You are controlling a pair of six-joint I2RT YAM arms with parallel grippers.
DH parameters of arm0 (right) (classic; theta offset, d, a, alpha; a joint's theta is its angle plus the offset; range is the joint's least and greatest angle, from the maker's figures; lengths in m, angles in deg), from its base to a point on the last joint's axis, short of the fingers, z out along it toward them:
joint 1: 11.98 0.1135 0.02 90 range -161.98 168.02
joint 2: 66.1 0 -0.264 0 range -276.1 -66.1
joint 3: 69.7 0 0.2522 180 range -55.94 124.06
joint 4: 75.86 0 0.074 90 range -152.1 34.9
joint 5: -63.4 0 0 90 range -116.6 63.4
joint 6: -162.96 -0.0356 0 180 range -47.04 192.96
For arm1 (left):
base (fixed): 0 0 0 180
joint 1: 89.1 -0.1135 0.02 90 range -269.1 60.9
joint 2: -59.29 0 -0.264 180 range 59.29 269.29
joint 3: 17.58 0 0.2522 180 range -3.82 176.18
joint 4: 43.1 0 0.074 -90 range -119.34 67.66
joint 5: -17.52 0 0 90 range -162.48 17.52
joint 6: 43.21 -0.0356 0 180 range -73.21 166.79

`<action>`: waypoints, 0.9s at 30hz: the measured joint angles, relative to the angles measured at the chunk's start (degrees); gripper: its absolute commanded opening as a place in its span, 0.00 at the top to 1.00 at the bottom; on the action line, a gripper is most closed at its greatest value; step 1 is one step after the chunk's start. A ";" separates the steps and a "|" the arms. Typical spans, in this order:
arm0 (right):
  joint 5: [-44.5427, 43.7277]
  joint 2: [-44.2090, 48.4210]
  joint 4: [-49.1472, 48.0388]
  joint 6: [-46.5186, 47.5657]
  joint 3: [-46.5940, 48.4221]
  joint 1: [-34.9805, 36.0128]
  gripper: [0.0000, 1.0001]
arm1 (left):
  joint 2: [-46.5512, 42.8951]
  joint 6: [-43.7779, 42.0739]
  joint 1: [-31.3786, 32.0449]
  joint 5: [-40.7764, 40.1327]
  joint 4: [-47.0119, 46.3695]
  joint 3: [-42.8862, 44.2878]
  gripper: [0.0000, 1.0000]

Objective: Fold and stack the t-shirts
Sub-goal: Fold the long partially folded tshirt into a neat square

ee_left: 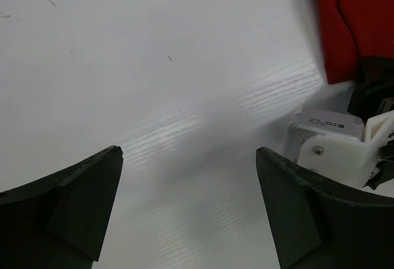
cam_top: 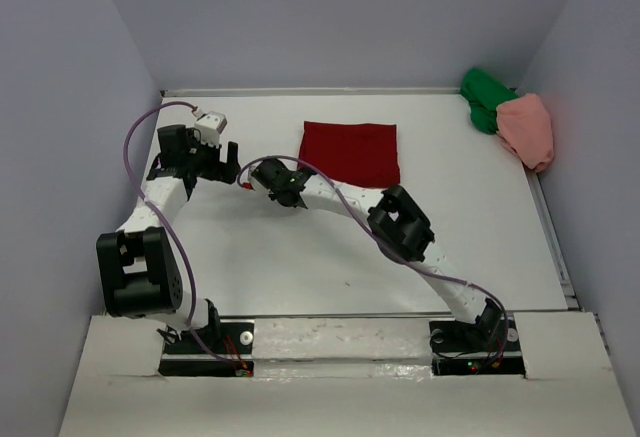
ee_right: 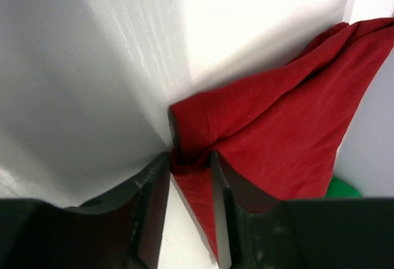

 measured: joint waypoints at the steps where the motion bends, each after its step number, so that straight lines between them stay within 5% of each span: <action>1: -0.26 -0.46 -0.02 -0.02 0.04 0.00 0.76 | 0.00 -0.02 0.00 0.02 0.11 0.00 0.01; 6: -0.70 -1.01 0.07 -0.02 -0.07 -0.24 0.88 | 0.42 -0.04 0.00 1.20 0.15 0.02 0.01; 8: -0.98 -0.98 -0.26 0.02 -0.72 -0.44 1.00 | 0.92 -0.04 0.00 1.97 0.61 0.04 0.01; 19: 0.04 5.53 0.33 -0.68 -9.77 -2.91 1.00 | 4.48 0.11 -0.11 6.38 3.17 1.09 0.01; 27: 2.71 16.63 2.36 -2.21 -17.27 -3.41 1.00 | 13.49 3.98 -0.11 16.63 3.37 2.84 0.01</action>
